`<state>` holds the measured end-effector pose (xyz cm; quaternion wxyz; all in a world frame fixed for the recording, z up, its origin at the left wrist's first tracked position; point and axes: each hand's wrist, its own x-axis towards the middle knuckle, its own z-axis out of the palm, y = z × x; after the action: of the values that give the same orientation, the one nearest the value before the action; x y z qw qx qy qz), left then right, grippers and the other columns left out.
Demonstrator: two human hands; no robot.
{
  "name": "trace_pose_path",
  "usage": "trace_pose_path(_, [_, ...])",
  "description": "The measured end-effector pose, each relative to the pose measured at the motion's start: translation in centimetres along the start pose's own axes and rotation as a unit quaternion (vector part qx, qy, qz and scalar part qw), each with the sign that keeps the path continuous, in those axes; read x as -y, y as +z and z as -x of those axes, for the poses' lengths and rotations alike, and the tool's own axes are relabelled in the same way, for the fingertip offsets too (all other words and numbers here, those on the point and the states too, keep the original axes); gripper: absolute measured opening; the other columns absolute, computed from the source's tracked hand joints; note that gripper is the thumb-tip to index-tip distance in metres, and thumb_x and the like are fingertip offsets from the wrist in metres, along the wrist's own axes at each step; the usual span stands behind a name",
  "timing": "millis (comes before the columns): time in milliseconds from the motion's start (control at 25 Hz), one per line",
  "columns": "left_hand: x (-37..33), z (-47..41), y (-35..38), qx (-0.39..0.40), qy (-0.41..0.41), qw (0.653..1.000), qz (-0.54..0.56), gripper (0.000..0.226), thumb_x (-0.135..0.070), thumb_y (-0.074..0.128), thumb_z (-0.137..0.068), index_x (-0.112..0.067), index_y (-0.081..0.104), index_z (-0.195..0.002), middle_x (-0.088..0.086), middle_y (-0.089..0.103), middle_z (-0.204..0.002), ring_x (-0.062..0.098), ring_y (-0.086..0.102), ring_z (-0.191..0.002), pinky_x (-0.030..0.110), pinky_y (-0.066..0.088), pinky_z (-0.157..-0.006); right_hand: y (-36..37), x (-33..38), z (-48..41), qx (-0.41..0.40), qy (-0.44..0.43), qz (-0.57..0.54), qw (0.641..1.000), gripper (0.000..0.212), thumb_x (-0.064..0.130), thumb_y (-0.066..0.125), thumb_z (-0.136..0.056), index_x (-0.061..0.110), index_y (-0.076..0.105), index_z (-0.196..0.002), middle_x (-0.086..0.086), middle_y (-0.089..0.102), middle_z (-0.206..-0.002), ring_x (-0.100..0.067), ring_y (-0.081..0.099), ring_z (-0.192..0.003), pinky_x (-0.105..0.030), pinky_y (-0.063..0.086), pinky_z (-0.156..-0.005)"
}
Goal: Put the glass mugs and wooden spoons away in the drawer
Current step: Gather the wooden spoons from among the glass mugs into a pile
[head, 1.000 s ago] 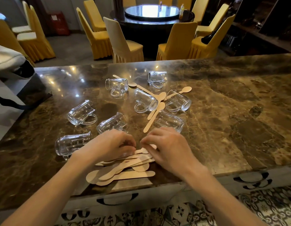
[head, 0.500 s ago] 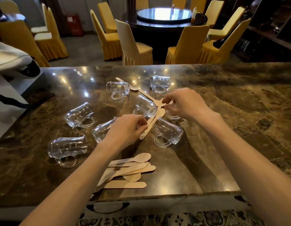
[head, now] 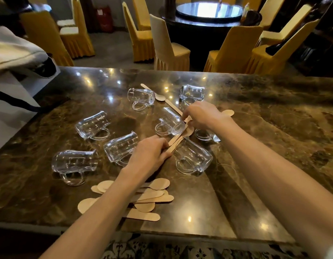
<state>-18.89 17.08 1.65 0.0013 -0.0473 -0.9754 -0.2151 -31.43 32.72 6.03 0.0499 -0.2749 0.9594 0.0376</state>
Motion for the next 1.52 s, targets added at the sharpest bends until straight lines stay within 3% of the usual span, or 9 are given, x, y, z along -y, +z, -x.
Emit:
trace_pose_path(240, [-0.2,0.0,0.7,-0.026,0.003,0.999,-0.04,0.028,-0.04,0.057,-0.088,-0.022,0.063,-0.109,-0.001,0.063,-0.102,0.02,0.059,-0.094,0.038,0.051,-0.081,0.7,-0.1,-1.0,0.023,-0.019,0.033,0.999,0.032,0.02,0.069,-0.083,0.028,0.066,-0.113,0.001,0.068,-0.103,-0.02,0.061,-0.091,-0.036,0.054,-0.081])
trace_pose_path(360, [-0.3,-0.2,0.6,-0.02,0.005,0.998,-0.062,0.028,-0.039,0.053,-0.09,-0.02,0.064,-0.109,0.001,0.064,-0.1,0.022,0.06,-0.091,0.04,0.051,-0.079,0.6,-0.3,-1.3,0.015,-0.042,0.064,0.997,0.028,0.027,0.07,-0.081,0.028,0.068,-0.108,0.004,0.068,-0.099,-0.018,0.058,-0.095,-0.032,0.042,-0.09])
trace_pose_path(520, [-0.7,-0.3,0.4,-0.035,0.013,0.995,-0.087,0.024,-0.037,0.051,-0.091,-0.021,0.064,-0.104,0.001,0.067,-0.096,0.025,0.062,-0.089,0.039,0.051,-0.074,0.2,-0.8,-0.9,0.015,-0.059,0.1,0.993,0.027,0.032,0.068,-0.082,0.031,0.067,-0.108,0.005,0.067,-0.107,-0.018,0.055,-0.105,-0.031,0.034,-0.087])
trace_pose_path(680, [-0.9,-0.1,0.5,-0.05,0.026,0.99,-0.126,0.025,-0.035,0.046,-0.092,-0.02,0.064,-0.1,0.0,0.067,-0.092,0.025,0.064,-0.083,0.037,0.053,-0.069,-0.3,-1.3,-0.3,-0.014,-0.058,0.121,0.991,0.021,0.021,0.063,-0.087,0.026,0.068,-0.107,0.004,0.067,-0.107,-0.019,0.055,-0.108,-0.033,0.035,-0.089])
trace_pose_path(1080, [0.8,0.1,-1.1,-0.072,0.01,0.985,-0.155,0.025,-0.031,0.045,-0.091,-0.017,0.065,-0.093,-0.001,0.067,-0.086,0.023,0.064,-0.077,0.032,0.045,-0.057,-3.1,-2.1,2.2,-0.132,-0.026,0.106,0.985,0.016,0.025,0.06,-0.089,0.03,0.068,-0.102,0.005,0.067,-0.106,-0.021,0.055,-0.104,-0.038,0.038,-0.093])
trace_pose_path(1400, [1.2,1.7,-4.1,-0.105,0.037,0.991,-0.07,0.019,-0.031,0.05,-0.093,-0.025,0.065,-0.101,-0.003,0.069,-0.095,0.024,0.065,-0.084,0.041,0.054,-0.07,-4.1,1.5,5.7,-0.199,-0.062,0.041,0.977,0.019,0.026,0.055,-0.094,0.031,0.067,-0.106,0.008,0.064,-0.112,-0.017,0.053,-0.111,-0.032,0.029,-0.096])
trace_pose_path(1520, [2.3,3.0,-5.7,-0.103,0.039,0.994,-0.028,0.016,-0.028,0.056,-0.09,-0.028,0.067,-0.102,-0.005,0.069,-0.095,0.019,0.065,-0.085,0.035,0.053,-0.074,-4.1,3.0,7.5,-0.215,-0.068,-0.004,0.974,0.019,0.028,0.054,-0.093,0.03,0.067,-0.108,0.007,0.065,-0.11,-0.019,0.056,-0.108,-0.032,0.029,-0.096])
